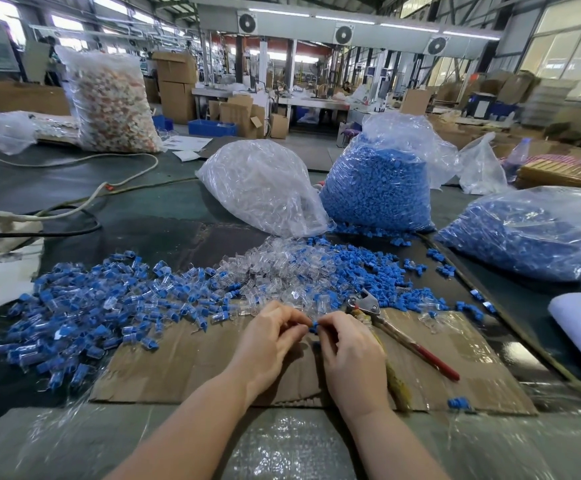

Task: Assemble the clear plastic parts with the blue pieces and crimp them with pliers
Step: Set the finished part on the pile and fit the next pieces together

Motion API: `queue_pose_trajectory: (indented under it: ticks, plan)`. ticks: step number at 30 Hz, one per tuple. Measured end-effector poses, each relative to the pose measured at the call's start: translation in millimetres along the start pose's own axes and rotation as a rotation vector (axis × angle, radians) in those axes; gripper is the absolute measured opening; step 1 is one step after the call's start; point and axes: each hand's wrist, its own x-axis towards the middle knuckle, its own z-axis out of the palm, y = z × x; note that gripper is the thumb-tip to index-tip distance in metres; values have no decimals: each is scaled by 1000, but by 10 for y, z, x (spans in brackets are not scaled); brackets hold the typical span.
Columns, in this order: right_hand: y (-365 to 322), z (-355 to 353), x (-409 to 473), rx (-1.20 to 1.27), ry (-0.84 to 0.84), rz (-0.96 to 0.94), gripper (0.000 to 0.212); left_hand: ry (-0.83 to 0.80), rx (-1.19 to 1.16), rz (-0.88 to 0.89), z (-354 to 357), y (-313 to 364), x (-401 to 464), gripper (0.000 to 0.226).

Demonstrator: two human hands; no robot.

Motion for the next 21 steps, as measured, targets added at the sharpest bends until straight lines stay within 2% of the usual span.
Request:
queue_pose_trajectory:
  ticks: [3, 10, 16, 21]
  plan:
    - [5, -2, -6, -4, 0, -7, 3, 12, -105, -36, 8, -10, -9, 18]
    - [19, 6, -8, -13, -16, -23, 4, 35, -136, -50, 23, -35, -50, 20]
    - [19, 7, 0, -28, -10, -45, 3, 90, -26, -10, 33, -52, -51, 16]
    - [3, 5, -6, -42, -2, -58, 4, 85, -123, -49, 33, -46, -69, 20]
